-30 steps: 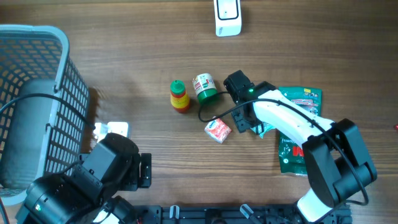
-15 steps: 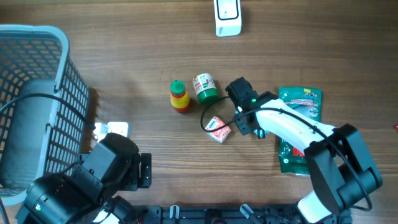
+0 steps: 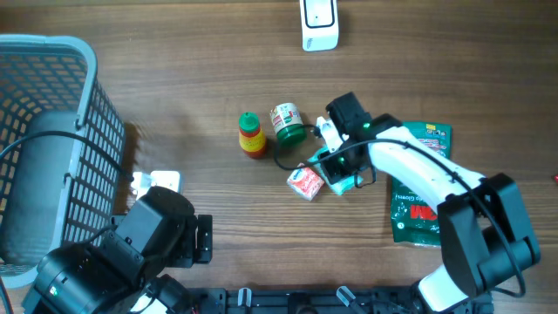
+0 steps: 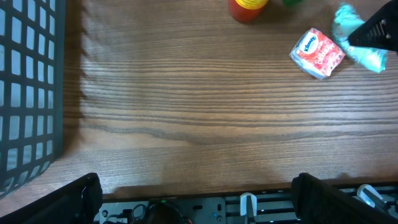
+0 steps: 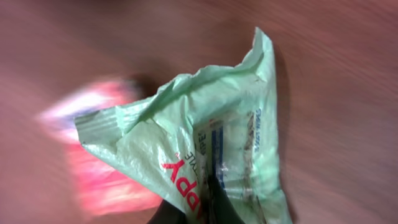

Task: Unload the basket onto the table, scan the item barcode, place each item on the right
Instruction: 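Lift the wipes pack with the right gripper toward the scanner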

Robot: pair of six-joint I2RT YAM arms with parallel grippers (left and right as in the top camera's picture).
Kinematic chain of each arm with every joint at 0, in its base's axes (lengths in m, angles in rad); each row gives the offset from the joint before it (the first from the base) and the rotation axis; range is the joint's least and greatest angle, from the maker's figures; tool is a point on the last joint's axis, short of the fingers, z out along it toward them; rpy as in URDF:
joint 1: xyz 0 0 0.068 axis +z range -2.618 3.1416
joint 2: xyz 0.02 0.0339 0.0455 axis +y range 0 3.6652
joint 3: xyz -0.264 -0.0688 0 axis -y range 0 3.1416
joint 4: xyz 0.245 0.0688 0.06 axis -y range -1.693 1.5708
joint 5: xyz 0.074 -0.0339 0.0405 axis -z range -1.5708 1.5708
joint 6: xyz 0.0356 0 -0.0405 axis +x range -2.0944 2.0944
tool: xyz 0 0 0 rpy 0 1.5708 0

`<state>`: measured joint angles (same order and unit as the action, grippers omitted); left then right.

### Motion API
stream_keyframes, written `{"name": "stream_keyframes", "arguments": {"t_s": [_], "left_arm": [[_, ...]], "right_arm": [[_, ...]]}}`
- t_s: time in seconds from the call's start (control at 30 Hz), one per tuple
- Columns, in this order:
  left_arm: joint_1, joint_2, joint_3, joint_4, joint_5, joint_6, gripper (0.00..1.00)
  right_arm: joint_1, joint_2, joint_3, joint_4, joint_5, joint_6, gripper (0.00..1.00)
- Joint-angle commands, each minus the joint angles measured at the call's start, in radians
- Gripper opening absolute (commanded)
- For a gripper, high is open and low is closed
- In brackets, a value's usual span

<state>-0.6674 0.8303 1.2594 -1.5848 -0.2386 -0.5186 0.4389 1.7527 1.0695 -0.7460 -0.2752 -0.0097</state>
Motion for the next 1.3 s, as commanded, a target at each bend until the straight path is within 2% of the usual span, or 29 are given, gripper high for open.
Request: {"name": "stream_keyframes", "arguments": {"t_s": [0.0,0.07,0.2,0.37,0.43,0.5,0.73,0.87,1.07,1.17,1.27], "left_arm": [[-0.003,-0.004,-0.003,0.003,-0.009,-0.017,1.00],[-0.003,-0.004,-0.003,0.003,-0.009,-0.017,1.00],[-0.003,-0.004,-0.003,0.003,-0.009,-0.017,1.00],[-0.003,-0.004,-0.003,0.003,-0.009,-0.017,1.00],[-0.003,-0.004,-0.003,0.002,-0.009,-0.017,1.00],[-0.003,-0.004,-0.003,0.003,-0.009,-0.017,1.00],[-0.003,-0.004,-0.003,0.002,-0.009,-0.017,1.00],[-0.003,-0.004,-0.003,0.002,-0.009,-0.017,1.00],[-0.003,-0.004,-0.003,0.003,-0.009,-0.017,1.00],[-0.003,-0.004,-0.003,0.002,-0.009,-0.017,1.00],[-0.003,-0.004,-0.003,0.002,-0.009,-0.017,1.00]], "right_arm": [[-0.110,-0.019,0.082,-0.080,-0.582,-0.129,0.04],[-0.193,-0.045,0.085,-0.125,-0.786,-0.151,0.04],[-0.299,-0.048,0.085,-0.196,-1.034,-0.151,0.04],[-0.329,-0.048,0.085,-0.214,-1.349,-0.134,0.04],[-0.329,-0.048,0.085,-0.216,-1.349,0.042,0.04],[-0.329,-0.049,0.085,-0.203,-1.349,0.126,0.04],[-0.329,-0.069,0.085,-0.221,-1.349,0.121,0.04],[-0.329,-0.120,0.085,-0.311,-1.349,0.334,0.04],[-0.336,-0.213,0.085,-0.314,-1.349,0.650,0.04],[-0.351,-0.257,0.085,-0.314,-1.349,0.887,0.04],[-0.364,-0.274,0.085,-0.313,-1.349,0.997,0.04]]}}
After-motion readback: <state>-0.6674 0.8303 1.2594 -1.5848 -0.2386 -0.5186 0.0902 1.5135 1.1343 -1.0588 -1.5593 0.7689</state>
